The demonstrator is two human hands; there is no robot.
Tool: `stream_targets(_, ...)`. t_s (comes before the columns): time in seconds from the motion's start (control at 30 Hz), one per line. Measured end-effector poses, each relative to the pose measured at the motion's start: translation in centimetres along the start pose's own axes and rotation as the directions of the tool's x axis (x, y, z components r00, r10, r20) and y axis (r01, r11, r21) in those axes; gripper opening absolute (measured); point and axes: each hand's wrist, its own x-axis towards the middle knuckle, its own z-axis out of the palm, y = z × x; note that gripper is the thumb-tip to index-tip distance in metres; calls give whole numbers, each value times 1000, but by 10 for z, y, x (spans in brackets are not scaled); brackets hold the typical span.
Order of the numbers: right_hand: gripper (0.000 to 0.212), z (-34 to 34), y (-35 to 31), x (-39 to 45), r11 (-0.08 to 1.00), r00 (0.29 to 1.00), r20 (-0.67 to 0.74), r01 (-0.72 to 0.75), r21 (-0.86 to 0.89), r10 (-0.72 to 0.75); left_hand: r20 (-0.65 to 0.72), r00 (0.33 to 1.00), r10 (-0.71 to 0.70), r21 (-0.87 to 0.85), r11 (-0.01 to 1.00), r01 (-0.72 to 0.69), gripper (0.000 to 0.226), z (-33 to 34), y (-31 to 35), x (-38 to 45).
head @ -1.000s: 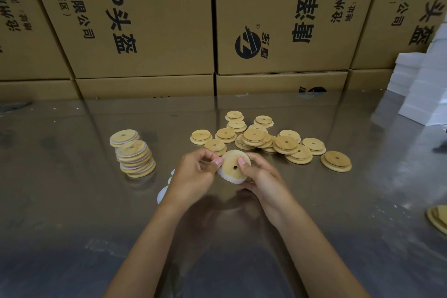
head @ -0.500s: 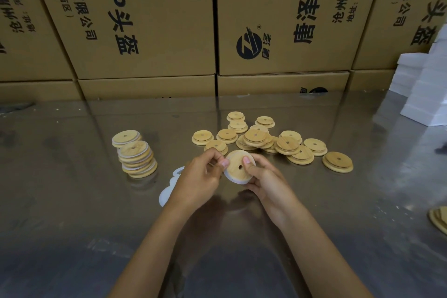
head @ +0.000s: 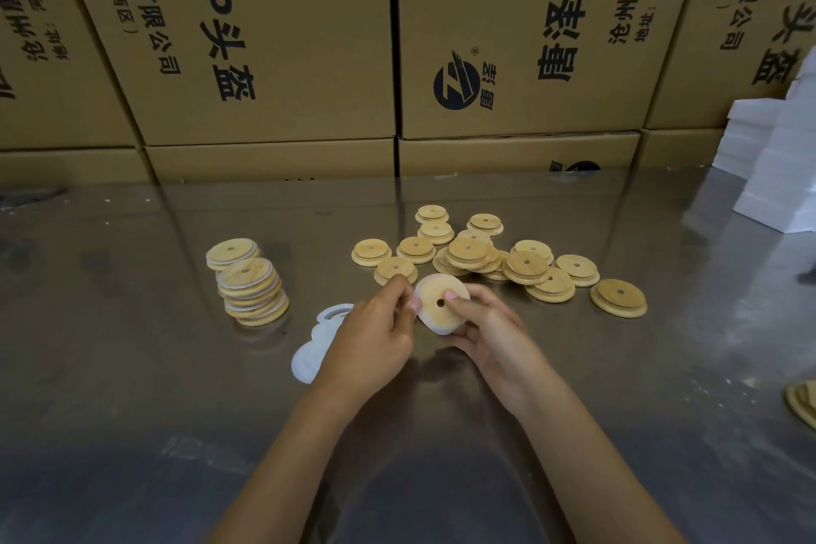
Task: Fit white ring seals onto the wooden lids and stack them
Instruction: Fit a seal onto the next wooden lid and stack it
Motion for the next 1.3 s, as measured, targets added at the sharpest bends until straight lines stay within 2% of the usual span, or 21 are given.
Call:
stream_targets(0.2,17,2,3,-3,990,999,27,34,-136,-31,110,992,67,-52,997,-62,17,-2,3,-1)
stream_targets(0.5,27,1,3,-2,998,997,79,8,-64,-3,152,988,-6,-148,989,29,17,-13,3,4)
stream_targets(0.8,24,-1,-2,-1,999,999,15,-50,18,50,217,975,48,-166,986,-11,18,-14,6,3)
stream_targets(1.07,24,-4,-3,0,993,996,13,-89,72,88,192,981,40,-160,987,-8,19,-7,5,3)
stream_targets(1.3,26,-4,-2,1,996,998,17,-55,74,54,88,996,6,-198,980,12,15,-1,8,2)
